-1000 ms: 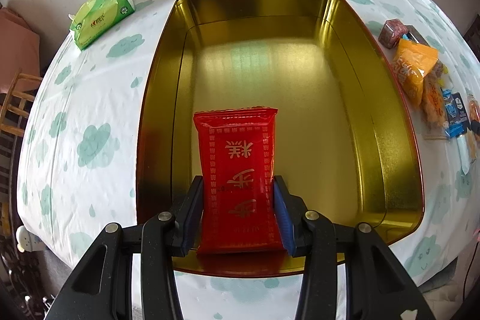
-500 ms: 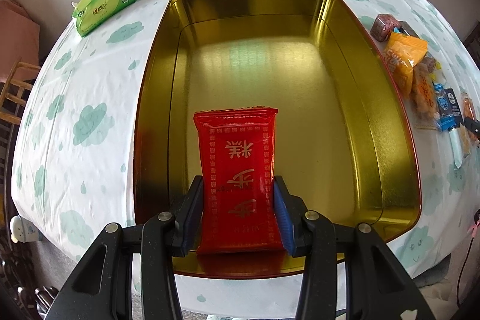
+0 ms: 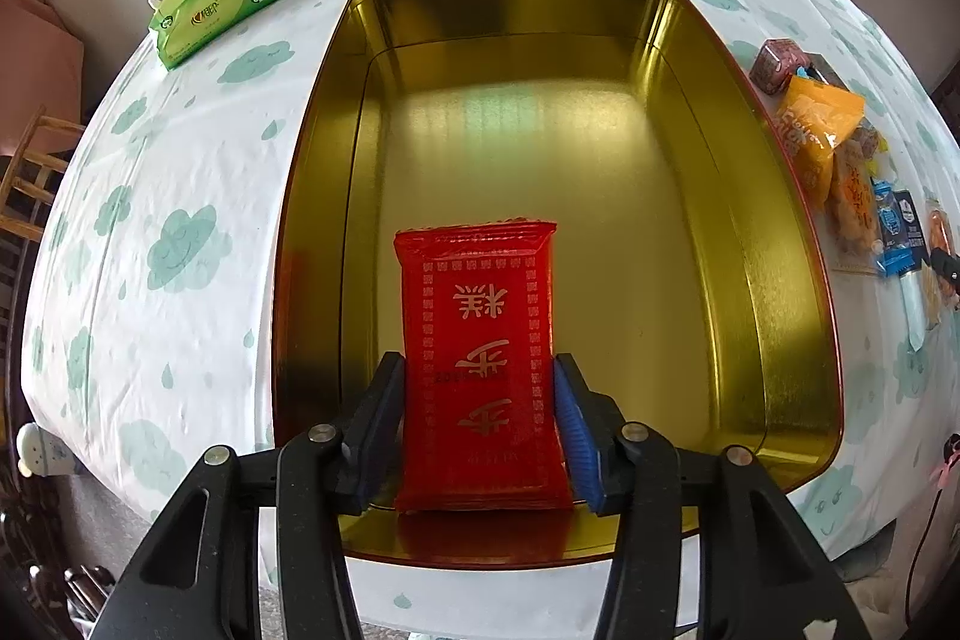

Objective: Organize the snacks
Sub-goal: 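Carry the red packet into the gold tin and open the left tool while the right holds peanuts, then carry the peanut bag into the gold tin and open the right tool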

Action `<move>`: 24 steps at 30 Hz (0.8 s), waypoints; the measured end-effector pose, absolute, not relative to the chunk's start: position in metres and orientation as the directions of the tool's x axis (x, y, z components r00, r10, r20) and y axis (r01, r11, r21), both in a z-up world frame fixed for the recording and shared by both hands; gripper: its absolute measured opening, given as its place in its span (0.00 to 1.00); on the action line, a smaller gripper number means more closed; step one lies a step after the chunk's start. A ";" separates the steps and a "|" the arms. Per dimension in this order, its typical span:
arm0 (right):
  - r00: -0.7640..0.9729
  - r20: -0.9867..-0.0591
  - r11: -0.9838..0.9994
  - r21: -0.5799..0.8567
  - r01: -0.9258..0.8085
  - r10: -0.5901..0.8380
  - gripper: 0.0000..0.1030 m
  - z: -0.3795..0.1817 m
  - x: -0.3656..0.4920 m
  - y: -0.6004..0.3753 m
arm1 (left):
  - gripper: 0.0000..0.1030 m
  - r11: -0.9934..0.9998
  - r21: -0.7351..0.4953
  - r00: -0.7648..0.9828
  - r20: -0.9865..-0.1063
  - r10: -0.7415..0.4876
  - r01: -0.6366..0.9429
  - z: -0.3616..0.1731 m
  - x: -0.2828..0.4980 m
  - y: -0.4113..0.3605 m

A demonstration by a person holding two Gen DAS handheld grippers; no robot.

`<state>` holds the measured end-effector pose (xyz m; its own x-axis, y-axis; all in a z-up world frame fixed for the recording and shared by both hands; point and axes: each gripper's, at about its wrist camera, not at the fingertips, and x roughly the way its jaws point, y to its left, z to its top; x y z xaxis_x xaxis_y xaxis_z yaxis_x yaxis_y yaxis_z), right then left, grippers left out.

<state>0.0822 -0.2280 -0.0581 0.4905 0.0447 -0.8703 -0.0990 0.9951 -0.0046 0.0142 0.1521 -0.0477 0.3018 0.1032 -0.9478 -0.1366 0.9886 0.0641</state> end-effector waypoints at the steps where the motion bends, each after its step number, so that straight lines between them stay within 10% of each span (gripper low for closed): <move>1: 0.491 -0.870 0.995 -0.004 -0.096 0.044 0.40 -0.058 0.082 -0.228 | 0.48 0.988 0.065 0.307 -0.946 0.105 -0.137 -0.047 0.014 0.152; 24: 0.576 -0.794 0.974 0.088 -0.207 0.194 0.39 0.004 0.066 -0.163 | 0.76 0.971 -0.055 0.521 -0.850 0.077 -0.233 0.004 -0.002 0.163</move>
<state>0.0657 -0.1633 0.0037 0.5757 0.1936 -0.7944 -0.2065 0.9745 0.0878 -0.0018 0.1632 0.0036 0.5206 0.0770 -0.8503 -0.2332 0.9709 -0.0548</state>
